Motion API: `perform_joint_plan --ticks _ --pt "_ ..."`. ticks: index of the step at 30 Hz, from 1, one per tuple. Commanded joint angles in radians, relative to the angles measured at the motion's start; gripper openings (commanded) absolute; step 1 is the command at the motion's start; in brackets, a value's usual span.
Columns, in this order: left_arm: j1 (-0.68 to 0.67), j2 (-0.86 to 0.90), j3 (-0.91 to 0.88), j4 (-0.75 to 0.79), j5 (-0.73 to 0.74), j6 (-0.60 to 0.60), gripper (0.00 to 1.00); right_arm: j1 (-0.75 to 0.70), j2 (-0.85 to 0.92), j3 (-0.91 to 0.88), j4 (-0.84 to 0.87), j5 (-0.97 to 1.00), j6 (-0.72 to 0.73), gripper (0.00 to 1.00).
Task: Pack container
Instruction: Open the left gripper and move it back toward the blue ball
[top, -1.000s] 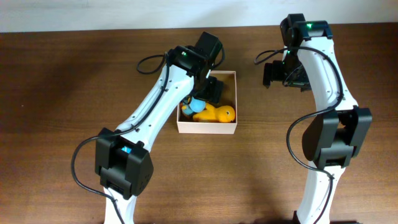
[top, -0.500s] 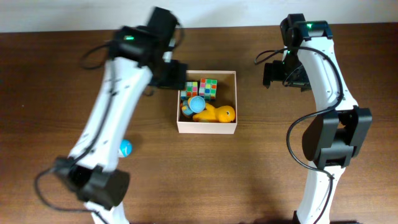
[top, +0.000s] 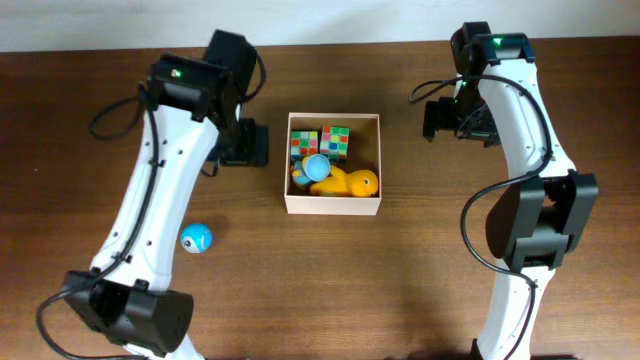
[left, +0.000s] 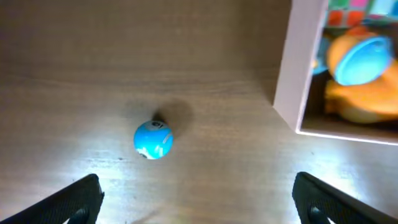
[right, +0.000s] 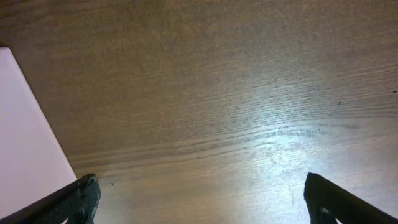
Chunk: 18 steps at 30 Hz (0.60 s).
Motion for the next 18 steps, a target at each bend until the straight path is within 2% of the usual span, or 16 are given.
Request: perform_joint_plan --ticks 1,11,18 --pt "0.003 -0.105 -0.162 0.069 -0.019 -0.076 0.99 -0.006 0.005 0.001 0.0 0.016 0.005 0.99" --pt "0.049 -0.423 -0.697 0.382 -0.017 -0.176 0.99 -0.006 0.005 0.001 0.0 0.016 0.005 0.99" --pt "0.056 -0.505 -0.965 0.547 -0.015 -0.229 0.99 -0.006 0.005 0.001 0.0 0.016 0.005 0.99"
